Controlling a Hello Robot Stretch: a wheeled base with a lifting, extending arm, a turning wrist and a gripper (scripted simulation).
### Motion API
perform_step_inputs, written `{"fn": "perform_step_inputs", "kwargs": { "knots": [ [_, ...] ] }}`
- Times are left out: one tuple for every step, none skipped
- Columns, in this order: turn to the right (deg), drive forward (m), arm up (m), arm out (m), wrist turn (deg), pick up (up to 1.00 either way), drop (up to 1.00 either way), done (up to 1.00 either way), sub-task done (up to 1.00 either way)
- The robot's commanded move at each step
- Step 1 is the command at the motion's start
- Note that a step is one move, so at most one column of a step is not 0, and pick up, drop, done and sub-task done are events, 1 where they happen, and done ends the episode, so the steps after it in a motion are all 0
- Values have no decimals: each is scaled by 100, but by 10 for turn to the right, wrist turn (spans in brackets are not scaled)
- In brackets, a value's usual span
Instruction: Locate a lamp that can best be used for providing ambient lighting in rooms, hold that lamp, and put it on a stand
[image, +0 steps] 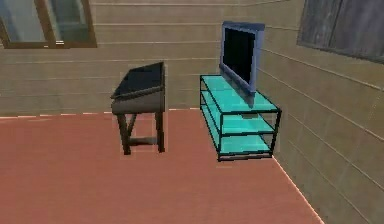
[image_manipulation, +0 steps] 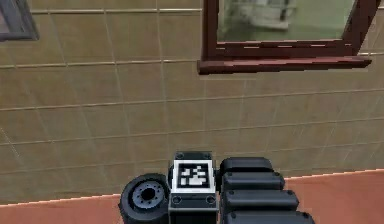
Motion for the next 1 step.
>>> {"fn": "perform_step_inputs", "kwargs": {
  "knots": [
    [0,100,0,0,0,0,0,0,0]
  ]
}}
